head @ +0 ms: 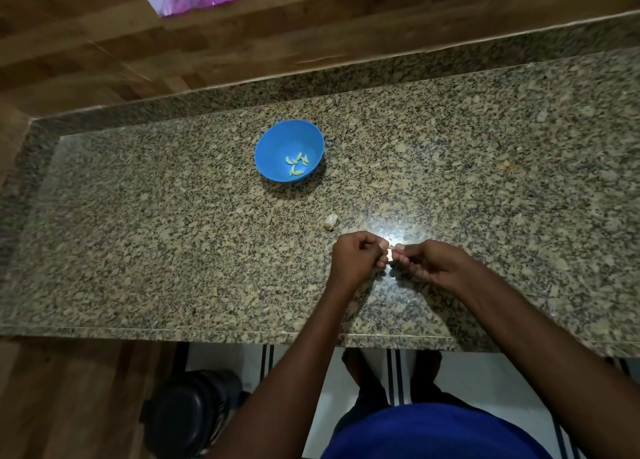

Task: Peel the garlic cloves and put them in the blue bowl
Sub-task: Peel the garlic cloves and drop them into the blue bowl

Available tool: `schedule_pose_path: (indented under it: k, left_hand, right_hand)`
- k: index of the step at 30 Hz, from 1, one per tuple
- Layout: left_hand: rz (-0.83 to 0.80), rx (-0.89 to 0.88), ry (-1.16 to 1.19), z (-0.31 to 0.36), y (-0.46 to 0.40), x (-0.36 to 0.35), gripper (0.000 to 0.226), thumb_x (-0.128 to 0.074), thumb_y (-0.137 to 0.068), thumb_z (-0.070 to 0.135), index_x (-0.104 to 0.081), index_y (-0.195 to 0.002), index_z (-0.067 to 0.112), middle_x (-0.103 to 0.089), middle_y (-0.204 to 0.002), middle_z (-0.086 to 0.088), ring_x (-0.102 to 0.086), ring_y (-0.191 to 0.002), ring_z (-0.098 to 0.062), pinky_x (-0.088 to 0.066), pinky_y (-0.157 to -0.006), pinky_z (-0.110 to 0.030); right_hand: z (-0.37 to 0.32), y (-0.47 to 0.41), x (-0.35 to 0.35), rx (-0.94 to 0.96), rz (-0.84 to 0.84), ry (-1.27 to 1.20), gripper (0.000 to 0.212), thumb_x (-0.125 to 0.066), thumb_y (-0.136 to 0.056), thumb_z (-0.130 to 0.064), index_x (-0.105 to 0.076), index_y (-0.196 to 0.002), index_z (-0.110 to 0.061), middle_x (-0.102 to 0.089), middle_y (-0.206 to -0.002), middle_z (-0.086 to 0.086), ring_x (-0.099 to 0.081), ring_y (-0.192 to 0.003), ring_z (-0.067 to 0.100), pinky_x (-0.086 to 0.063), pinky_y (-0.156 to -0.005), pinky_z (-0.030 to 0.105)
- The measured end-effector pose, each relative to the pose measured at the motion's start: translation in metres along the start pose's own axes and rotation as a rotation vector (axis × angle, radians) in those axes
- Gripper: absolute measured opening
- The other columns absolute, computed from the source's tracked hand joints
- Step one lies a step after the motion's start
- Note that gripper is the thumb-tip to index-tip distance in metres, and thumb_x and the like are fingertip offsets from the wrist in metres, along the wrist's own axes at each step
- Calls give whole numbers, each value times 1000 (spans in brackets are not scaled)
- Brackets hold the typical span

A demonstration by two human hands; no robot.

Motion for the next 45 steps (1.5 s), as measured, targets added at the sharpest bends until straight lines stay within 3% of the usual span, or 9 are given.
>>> schedule_pose_path:
  k: [4,6,12,16,19,21,25,32,45]
  left_hand:
    - [63,102,53,-2,0,-6,13,-72,-92,10,-72,-80,5,-73,-69,-15,-66,-56,-19,-56,-56,-30]
    - [60,186,171,-1,-3,-7,12,-72,-91,9,-72,-82,1,-72,-70,-17,-65,-55,-18,-57,-57,-29]
    - [54,28,78,5,-2,-2,9,-70,-93,11,-73,-91,3,-74,-73,-15,-68,-61,-17,-59,-58,-29]
    - [67,-92,-20,10,2,-2,10,-66,-95,8,-73,-91,3,-73,-74,-17,-67,-60,-17,-58,-56,-26]
    - [107,-31,-38,10,0,-2,11,-66,-95,9,-73,-89,3,-73,-71,-14,-67,-57,-15,-58,-55,-28]
    - [106,98,64,8,-1,-5,13,-68,-94,10,-72,-86,1,-72,-67,-12,-64,-52,-14,-57,-53,-28]
    - [78,258,252,7,-5,-4,13,-70,-93,6,-70,-81,1,-68,-62,-9,-58,-49,-13,-52,-47,-22]
    - [6,111,142,13,-10,13,9,-68,-93,4,-71,-99,-4,-72,-72,-12,-66,-60,-18,-60,-61,-32]
    - [187,-157,-375,18,-53,5,19,-66,-88,1,-76,-98,14,-75,-87,-3,-71,-77,-17,-62,-75,-36]
  right_hand:
    - [-8,14,-10,759,408,872,16,-74,-86,-9,-67,-71,-7,-68,-60,5,-65,-54,19,-56,-58,31]
    - [-8,19,-14,884,435,903,17,-73,-87,-11,-66,-72,-9,-67,-61,3,-64,-53,17,-50,-54,27]
    - [-3,-4,-10,120,160,-55,9,-56,-93,9,-64,-92,12,-68,-63,16,-64,-44,15,-52,-44,24]
    - [-5,-8,-8,-54,37,-222,15,-44,-98,10,-58,-94,9,-64,-78,18,-67,-47,13,-52,-41,18]
    - [-3,-8,-8,65,131,-69,9,-56,-94,8,-64,-96,11,-69,-80,20,-69,-57,19,-61,-54,29]
    - [-5,-6,-5,414,289,319,9,-68,-89,3,-69,-80,1,-72,-69,15,-70,-55,23,-63,-64,43]
    - [-9,8,-7,784,426,754,23,-74,-87,-10,-64,-67,-15,-68,-57,-1,-68,-49,15,-58,-53,32]
    - [-6,-10,6,509,267,378,21,-70,-91,-4,-62,-75,6,-67,-62,18,-60,-51,27,-58,-63,59]
    - [1,-5,25,470,308,454,16,-60,-83,7,-68,-71,1,-70,-63,20,-67,-53,35,-60,-58,57]
Point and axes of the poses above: each hand's wrist, its own y-axis away from the middle knuckle, its own x-axis out of the back of the hand, z = x × y, the point moved 3 cm from there along -y, towards the middle knuckle
